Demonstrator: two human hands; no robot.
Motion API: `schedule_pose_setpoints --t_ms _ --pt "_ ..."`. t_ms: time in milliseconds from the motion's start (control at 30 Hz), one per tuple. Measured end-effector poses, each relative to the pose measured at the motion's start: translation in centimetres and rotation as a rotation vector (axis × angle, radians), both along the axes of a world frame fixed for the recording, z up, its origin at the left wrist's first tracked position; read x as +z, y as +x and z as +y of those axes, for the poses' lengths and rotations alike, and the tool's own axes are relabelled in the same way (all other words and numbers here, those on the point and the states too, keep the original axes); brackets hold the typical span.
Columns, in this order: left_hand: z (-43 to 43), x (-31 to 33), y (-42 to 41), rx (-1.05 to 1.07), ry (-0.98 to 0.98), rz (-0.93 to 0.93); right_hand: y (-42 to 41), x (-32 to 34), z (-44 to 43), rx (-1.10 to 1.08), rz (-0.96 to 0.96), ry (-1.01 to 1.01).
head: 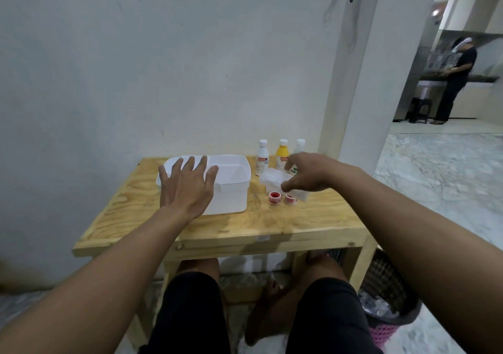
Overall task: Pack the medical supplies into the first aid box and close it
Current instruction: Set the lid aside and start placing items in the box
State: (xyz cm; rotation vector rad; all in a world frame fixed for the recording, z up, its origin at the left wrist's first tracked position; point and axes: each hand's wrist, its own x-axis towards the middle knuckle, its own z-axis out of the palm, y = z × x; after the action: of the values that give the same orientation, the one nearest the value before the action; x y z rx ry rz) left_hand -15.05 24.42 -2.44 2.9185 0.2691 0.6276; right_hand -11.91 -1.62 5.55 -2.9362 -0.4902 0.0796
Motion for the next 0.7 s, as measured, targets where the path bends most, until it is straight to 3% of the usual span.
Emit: schedule_pose_setpoints --t_ms 267,700 --pt "3.1 2.2 1.3 0.049 -0.024 -0.013 2.0 5.1 5.3 0.077 -0.047 0.091" --pt "5.2 2.5 3.1 0.049 -0.167 0.343 5.9 4.0 13.7 0.044 0.2 -0.058"
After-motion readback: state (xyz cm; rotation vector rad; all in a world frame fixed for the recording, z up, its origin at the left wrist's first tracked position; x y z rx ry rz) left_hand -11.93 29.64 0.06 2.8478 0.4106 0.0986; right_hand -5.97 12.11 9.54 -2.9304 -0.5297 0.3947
